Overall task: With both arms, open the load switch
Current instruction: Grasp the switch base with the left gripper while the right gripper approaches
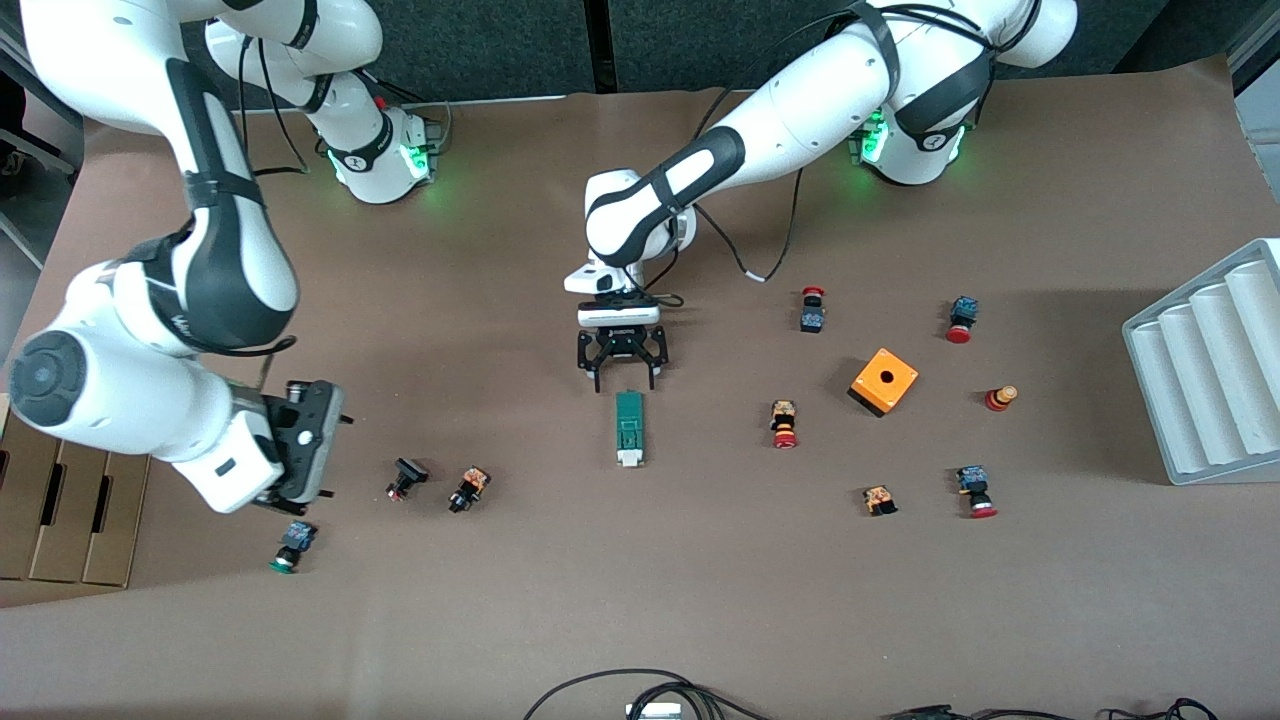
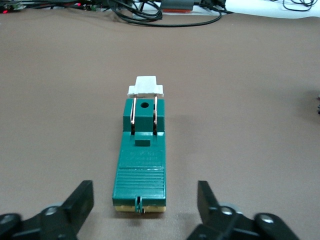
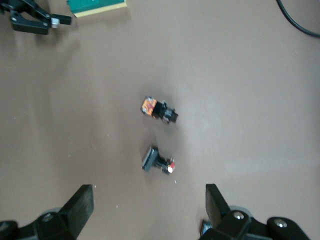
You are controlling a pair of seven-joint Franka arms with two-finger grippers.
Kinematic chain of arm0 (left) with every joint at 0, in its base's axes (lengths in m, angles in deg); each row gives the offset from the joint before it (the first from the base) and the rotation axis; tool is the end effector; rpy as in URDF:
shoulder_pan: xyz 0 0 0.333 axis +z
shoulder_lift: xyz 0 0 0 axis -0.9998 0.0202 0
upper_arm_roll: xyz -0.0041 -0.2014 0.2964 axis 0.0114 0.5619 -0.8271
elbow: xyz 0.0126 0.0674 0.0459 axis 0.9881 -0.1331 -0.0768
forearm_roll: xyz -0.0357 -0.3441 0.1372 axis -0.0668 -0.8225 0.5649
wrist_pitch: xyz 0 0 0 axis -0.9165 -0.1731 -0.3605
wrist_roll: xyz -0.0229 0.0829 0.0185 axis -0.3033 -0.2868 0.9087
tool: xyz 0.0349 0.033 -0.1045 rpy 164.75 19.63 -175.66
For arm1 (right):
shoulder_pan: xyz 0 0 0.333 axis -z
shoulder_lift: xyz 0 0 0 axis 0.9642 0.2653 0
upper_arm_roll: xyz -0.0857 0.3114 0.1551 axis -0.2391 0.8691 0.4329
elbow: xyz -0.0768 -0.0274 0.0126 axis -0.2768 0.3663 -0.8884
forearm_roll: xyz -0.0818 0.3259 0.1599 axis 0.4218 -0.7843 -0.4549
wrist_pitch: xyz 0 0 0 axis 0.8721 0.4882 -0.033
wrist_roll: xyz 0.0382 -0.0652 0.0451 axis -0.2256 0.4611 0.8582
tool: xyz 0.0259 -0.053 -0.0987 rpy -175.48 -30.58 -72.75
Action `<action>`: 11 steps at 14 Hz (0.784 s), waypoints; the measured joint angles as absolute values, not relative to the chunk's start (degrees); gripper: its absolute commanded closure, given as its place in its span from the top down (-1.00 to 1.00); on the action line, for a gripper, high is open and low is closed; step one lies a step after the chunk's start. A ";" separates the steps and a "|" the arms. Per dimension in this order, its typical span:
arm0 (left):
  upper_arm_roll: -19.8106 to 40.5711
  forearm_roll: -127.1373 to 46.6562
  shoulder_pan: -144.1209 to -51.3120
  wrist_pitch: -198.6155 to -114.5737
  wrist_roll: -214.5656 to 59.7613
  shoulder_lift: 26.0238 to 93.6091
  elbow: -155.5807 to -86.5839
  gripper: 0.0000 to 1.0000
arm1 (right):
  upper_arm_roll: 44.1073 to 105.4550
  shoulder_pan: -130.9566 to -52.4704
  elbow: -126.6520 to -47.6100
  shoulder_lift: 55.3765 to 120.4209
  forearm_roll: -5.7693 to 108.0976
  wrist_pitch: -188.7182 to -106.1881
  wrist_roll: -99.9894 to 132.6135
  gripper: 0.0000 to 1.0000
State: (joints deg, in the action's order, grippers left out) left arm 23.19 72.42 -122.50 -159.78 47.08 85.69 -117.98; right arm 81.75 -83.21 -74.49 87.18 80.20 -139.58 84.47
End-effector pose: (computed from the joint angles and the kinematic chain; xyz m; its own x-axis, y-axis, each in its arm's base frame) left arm 0.3918 -0.5690 0.1654 0.5965 0.0405 0.8016 0.0309 -0.9991 0.0274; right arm 0.6584 0.1261 0.4752 0.1641 0.9784 0.1258 0.9853 -0.1565 -0.0679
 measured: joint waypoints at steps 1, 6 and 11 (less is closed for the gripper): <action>23.16 73.74 -122.50 -159.12 47.75 86.18 -117.97 0.58 | 81.78 -84.45 -74.35 87.82 80.19 -140.27 84.36 0.99; 23.15 78.83 -122.79 -155.12 53.06 89.04 -117.91 0.56 | 81.83 -90.37 -73.95 92.62 77.79 -146.01 84.08 0.99; 22.64 78.94 -126.38 -151.81 53.91 89.44 -117.66 0.39 | 81.87 -92.96 -72.90 96.05 76.08 -150.25 84.01 0.99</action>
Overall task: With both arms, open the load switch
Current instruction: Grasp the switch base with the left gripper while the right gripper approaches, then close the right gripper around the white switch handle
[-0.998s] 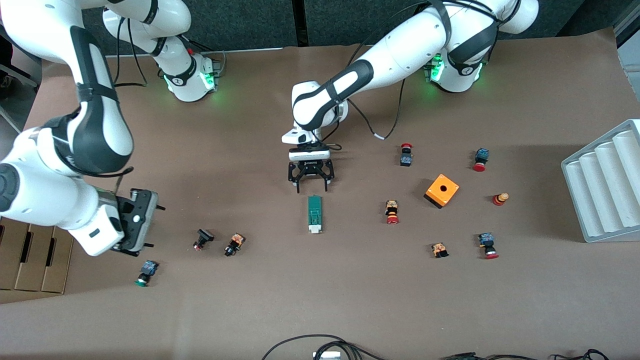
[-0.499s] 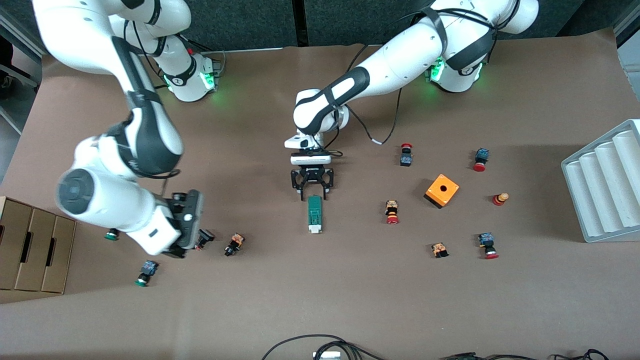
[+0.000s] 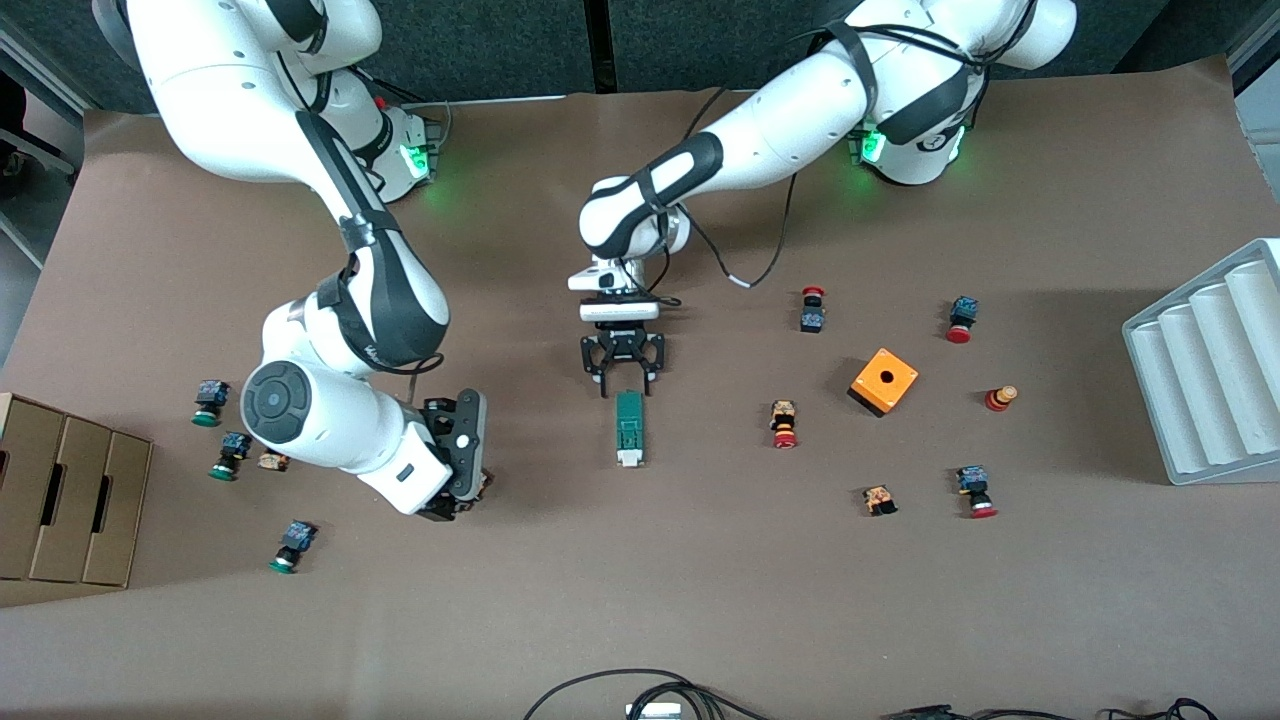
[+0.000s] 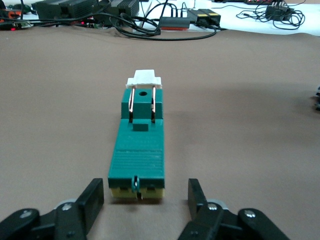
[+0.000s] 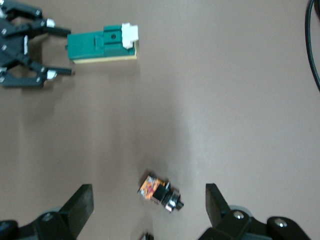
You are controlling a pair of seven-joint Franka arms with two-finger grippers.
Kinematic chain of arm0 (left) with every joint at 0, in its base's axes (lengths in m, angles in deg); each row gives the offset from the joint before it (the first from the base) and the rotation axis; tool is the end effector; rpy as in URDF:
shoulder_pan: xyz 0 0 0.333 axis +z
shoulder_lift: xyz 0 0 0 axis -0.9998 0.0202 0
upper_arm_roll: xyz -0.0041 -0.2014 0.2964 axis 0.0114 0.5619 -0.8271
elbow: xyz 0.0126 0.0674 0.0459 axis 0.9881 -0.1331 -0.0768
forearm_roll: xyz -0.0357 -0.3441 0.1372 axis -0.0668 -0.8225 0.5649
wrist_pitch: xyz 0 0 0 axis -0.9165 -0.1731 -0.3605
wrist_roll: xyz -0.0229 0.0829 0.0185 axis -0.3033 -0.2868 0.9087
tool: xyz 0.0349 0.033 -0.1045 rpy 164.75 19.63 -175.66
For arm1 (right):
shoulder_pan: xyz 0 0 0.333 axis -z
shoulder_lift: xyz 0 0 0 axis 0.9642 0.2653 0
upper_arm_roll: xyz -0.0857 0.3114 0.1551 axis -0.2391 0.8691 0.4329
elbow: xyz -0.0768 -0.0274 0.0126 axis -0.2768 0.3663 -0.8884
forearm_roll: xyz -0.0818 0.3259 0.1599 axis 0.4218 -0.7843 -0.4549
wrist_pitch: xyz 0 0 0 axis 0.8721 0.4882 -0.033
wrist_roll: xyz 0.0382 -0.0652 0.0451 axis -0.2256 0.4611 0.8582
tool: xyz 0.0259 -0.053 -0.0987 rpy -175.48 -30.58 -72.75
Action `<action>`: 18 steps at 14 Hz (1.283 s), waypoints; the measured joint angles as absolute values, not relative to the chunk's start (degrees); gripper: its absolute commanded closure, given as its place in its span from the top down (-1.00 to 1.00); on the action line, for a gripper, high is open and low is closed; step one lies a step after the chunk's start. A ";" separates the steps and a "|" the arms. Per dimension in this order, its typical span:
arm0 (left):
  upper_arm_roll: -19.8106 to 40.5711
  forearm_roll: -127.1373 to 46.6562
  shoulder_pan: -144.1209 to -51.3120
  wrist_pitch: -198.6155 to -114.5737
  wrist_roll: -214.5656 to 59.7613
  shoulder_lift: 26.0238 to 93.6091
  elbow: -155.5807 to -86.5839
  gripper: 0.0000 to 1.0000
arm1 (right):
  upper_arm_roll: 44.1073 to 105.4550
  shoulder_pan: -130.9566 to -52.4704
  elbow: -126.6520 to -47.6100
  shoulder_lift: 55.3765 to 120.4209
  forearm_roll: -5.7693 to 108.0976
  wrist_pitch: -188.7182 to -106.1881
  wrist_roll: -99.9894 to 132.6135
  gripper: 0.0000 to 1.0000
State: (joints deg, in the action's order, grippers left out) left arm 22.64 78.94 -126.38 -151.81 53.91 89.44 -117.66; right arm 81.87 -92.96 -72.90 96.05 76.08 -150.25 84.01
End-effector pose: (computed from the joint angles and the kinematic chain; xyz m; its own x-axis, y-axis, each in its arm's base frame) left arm 0.3680 -0.5783 0.1302 0.4925 0.0409 0.8694 0.0334 -0.9990 0.0281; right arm 0.6671 0.2515 0.3977 0.0559 0.9784 0.1991 0.9981 -0.0493 -0.0379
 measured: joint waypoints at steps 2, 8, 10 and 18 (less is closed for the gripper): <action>21.65 79.90 -127.74 -150.40 54.69 89.66 -117.66 0.37 | 81.91 -94.23 -71.44 97.64 75.82 -150.41 84.01 0.99; 19.50 82.80 -128.13 -150.12 56.90 90.41 -117.65 0.24 | 81.91 -99.21 -69.16 101.39 75.79 -154.06 80.62 0.99; 19.23 83.01 -128.19 -150.11 57.84 90.44 -117.66 0.19 | 81.89 -100.44 -69.10 102.48 75.79 -156.18 80.13 0.99; 17.03 83.25 -130.70 -148.89 59.56 90.45 -117.65 -0.12 | 80.68 -103.87 -67.42 106.64 71.07 -159.46 79.92 0.99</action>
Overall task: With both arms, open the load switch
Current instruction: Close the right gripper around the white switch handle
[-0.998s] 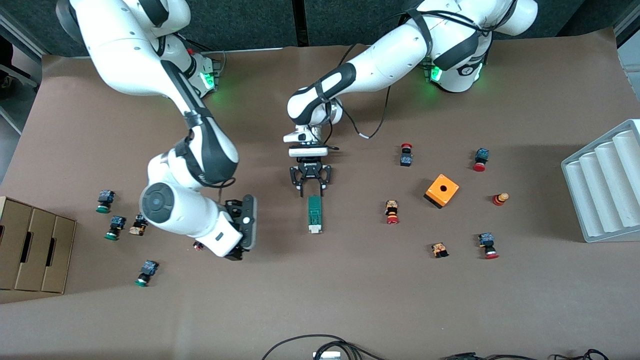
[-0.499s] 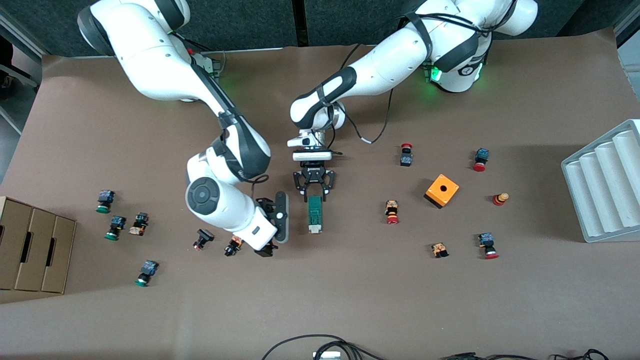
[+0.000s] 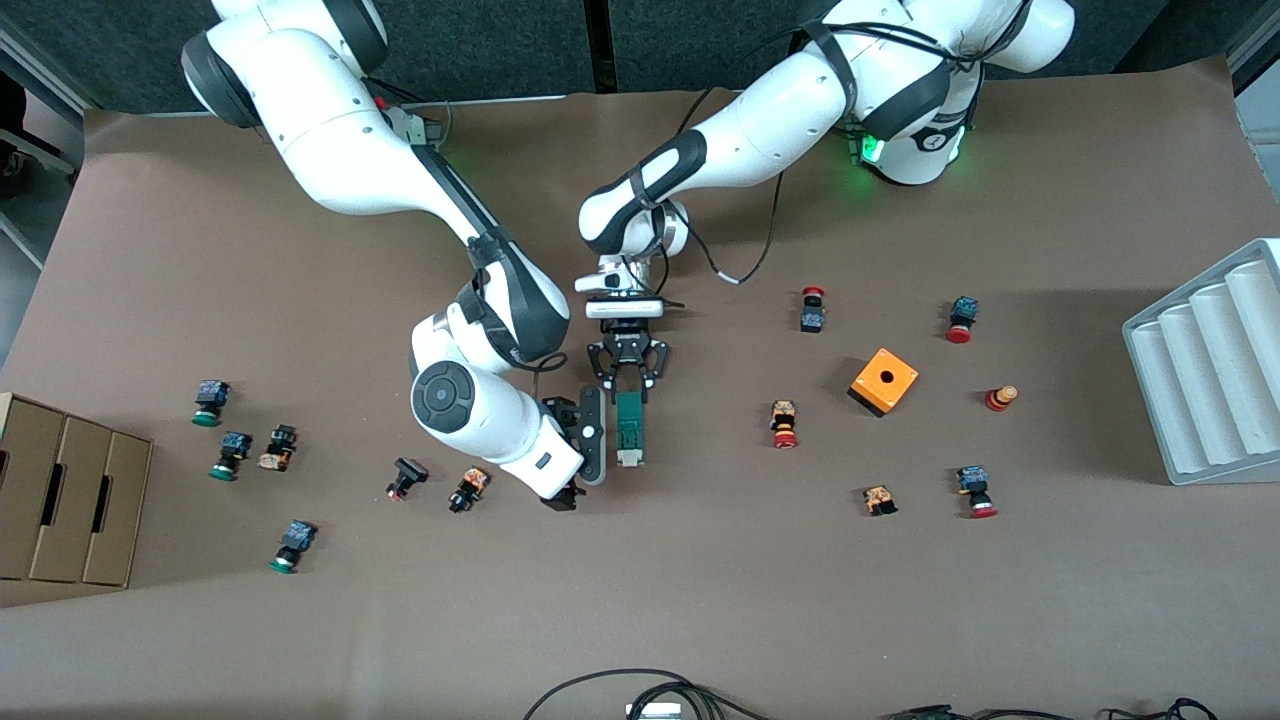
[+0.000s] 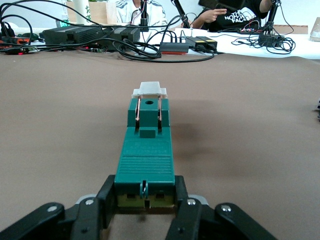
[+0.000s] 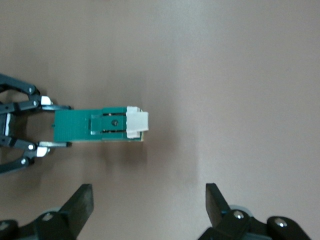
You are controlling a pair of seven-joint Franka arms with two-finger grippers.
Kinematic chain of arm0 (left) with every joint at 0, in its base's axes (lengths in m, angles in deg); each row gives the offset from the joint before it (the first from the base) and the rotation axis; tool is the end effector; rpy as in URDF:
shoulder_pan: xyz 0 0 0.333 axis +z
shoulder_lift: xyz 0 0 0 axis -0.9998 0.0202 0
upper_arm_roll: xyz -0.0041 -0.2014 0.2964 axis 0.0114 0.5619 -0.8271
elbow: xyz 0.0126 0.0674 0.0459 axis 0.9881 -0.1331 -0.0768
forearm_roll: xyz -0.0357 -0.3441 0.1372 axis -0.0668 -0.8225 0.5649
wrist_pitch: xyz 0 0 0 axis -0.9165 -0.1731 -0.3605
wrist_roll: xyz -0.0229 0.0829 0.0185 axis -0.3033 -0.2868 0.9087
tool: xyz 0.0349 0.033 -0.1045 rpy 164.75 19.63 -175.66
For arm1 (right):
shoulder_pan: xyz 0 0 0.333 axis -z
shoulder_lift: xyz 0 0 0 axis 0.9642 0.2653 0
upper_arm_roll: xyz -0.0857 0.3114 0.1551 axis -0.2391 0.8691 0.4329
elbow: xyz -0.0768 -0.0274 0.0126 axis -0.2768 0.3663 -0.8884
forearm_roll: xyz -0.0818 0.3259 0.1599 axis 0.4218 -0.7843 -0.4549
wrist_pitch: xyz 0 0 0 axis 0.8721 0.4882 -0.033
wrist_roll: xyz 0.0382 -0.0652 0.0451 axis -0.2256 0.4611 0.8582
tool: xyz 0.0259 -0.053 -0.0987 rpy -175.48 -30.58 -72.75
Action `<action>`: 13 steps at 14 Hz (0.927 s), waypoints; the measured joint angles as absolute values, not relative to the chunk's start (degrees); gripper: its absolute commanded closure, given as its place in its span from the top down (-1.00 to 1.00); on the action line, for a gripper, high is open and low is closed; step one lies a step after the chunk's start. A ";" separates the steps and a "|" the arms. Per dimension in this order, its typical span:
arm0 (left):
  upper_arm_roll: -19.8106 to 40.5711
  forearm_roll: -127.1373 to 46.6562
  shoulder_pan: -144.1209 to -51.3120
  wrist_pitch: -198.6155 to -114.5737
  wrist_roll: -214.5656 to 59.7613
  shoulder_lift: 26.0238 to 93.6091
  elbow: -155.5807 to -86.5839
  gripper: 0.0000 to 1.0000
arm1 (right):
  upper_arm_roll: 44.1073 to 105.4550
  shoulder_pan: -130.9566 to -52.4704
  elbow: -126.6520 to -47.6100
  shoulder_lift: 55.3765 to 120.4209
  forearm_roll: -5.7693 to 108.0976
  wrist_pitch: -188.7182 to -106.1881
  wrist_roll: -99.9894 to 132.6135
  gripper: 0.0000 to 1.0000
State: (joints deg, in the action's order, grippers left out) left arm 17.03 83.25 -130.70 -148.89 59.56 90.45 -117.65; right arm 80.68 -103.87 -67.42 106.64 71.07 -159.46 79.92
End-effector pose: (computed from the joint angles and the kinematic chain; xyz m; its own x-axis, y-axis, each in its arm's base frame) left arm 0.3722 -0.5704 0.1075 0.3813 0.0370 0.9237 0.0238 -0.9993 0.0302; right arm 0.6514 0.3827 0.3207 0.0268 0.9633 0.2671 0.9996 -0.0230 -0.0173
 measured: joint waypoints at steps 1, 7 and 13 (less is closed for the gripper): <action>16.89 83.27 -130.85 -148.86 59.56 90.45 -117.65 -0.18 | 79.53 -105.00 -67.39 106.88 70.83 -159.72 79.92 0.99; 16.60 83.29 -131.13 -148.80 59.56 90.45 -117.65 -0.24 | 73.24 -112.30 -67.27 108.87 70.06 -162.67 78.58 0.99; 16.56 83.30 -131.17 -148.80 59.56 90.45 -117.64 -0.24 | 69.69 -116.71 -67.24 110.36 70.03 -164.77 75.43 0.99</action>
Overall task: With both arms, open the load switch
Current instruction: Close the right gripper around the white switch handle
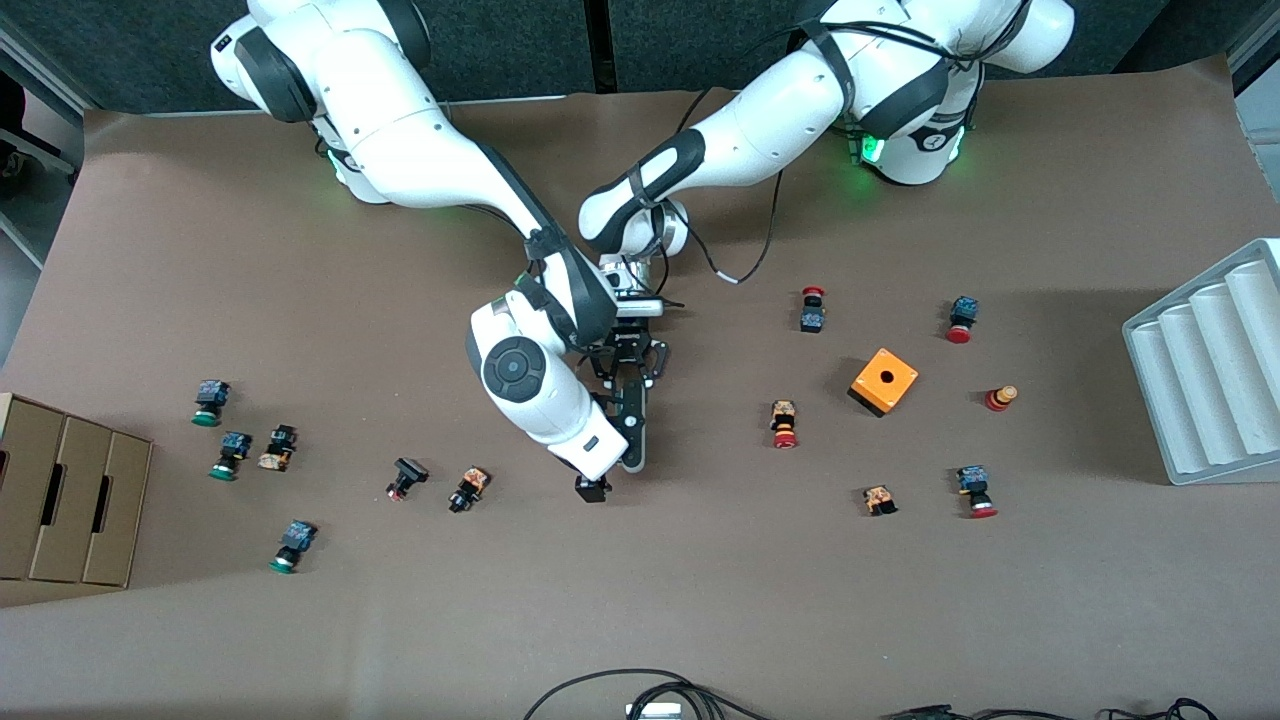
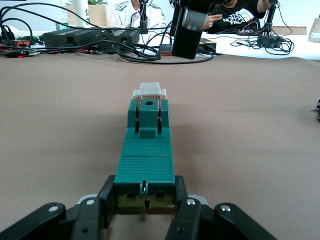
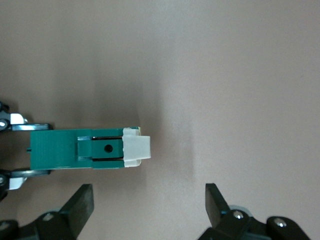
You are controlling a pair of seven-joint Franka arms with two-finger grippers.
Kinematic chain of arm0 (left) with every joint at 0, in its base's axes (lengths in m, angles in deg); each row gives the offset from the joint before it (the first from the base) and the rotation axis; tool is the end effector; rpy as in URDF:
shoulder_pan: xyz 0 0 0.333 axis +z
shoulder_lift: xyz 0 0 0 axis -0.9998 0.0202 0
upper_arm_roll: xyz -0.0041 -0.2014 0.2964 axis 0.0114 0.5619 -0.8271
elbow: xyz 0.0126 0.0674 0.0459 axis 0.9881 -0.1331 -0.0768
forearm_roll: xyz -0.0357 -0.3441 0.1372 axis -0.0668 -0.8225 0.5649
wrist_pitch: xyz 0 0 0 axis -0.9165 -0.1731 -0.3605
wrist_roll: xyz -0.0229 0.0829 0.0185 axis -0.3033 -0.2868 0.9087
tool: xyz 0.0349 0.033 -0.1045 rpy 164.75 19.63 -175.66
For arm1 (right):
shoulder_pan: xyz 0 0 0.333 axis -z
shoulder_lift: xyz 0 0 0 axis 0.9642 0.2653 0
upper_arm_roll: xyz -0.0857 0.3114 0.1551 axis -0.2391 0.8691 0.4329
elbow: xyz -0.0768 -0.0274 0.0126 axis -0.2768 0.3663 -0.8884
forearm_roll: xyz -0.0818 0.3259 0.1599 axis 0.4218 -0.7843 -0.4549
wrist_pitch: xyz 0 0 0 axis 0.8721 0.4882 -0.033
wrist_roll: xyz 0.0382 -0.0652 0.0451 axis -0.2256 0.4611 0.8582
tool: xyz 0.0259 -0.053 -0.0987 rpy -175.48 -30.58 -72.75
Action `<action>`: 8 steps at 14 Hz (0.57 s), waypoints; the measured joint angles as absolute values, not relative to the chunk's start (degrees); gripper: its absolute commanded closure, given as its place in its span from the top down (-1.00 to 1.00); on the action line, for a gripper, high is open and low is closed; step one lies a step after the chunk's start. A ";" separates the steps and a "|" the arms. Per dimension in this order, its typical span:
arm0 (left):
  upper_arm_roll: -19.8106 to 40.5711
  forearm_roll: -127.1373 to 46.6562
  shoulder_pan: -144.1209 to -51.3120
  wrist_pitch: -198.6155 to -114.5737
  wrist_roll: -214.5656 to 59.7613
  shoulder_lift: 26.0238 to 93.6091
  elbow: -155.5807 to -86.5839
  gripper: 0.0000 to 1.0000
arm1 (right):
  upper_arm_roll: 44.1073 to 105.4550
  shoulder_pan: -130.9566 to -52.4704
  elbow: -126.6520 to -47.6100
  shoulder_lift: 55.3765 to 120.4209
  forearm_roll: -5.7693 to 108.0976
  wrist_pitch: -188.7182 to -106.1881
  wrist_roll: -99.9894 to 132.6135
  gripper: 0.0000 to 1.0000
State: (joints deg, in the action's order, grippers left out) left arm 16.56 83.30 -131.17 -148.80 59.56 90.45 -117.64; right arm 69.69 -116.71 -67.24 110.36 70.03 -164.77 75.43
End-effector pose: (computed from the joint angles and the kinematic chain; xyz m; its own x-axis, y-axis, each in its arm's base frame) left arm 0.3714 -0.5706 0.1065 0.3755 0.0308 0.9263 0.0202 -0.9995 0.0251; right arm 0.6268 0.4366 0.2876 0.0248 0.9837 0.1780 0.9966 -0.0383 0.0727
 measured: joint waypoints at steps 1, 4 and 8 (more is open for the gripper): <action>16.55 83.30 -131.18 -148.80 59.56 90.45 -117.64 -0.23 | 69.15 -117.44 -67.24 110.73 70.03 -165.23 75.08 0.99; 16.54 83.30 -131.19 -148.79 59.56 90.45 -117.64 -0.22 | 68.70 -119.04 -67.23 112.04 70.03 -167.72 73.19 0.99; 16.53 83.30 -131.20 -148.79 59.56 90.45 -117.64 -0.22 | 68.36 -120.12 -67.22 113.47 70.03 -169.52 72.03 0.99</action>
